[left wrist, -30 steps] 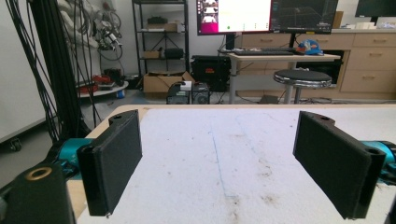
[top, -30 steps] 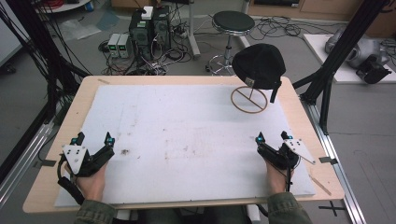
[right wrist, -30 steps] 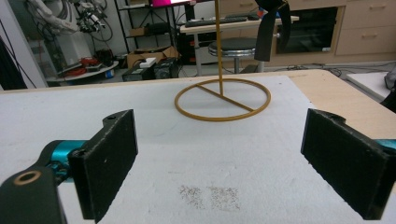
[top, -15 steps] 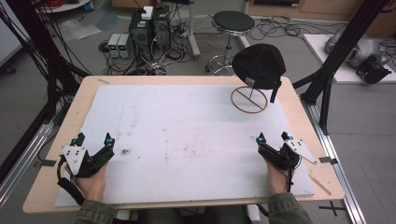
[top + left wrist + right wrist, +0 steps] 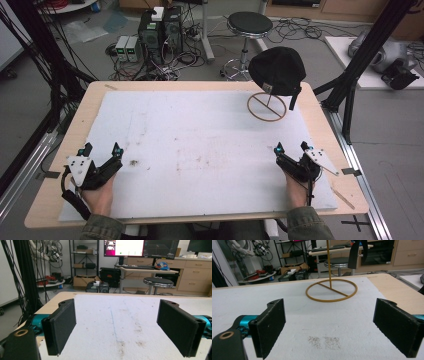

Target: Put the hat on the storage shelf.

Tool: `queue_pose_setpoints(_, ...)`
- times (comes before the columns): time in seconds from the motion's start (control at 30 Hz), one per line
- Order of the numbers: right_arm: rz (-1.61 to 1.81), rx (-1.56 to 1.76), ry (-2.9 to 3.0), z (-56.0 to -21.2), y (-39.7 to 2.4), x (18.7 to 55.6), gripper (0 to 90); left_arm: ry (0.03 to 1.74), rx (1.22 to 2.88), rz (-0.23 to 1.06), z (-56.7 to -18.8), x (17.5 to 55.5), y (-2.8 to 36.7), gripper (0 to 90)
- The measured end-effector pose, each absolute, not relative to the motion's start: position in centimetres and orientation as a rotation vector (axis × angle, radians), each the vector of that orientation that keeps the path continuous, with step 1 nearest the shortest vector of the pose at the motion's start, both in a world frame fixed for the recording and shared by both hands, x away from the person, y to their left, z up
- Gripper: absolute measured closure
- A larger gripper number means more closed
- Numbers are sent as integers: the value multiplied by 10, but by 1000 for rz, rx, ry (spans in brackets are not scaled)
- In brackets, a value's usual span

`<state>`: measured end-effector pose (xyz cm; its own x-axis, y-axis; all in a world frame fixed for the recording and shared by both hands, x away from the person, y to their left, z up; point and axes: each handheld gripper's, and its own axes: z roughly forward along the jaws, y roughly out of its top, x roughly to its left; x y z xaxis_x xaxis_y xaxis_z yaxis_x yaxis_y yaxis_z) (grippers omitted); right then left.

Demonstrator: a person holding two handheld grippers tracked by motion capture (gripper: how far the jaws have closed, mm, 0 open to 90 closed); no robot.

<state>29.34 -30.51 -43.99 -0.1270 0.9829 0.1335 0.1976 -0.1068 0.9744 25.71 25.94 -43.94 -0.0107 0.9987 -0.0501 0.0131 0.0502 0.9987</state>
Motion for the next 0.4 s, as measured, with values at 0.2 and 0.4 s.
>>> queue_pose_setpoints(0.2, 1312, 1380, 1399, -440, -305, 294, 102, 1250, 1184, 1162, -440, 258, 259, 161)
queue_pose_setpoints(0.4, 1306, 1375, 1404, -441, -305, 295, 101, 1251, 1184, 1153, -440, 258, 259, 161)
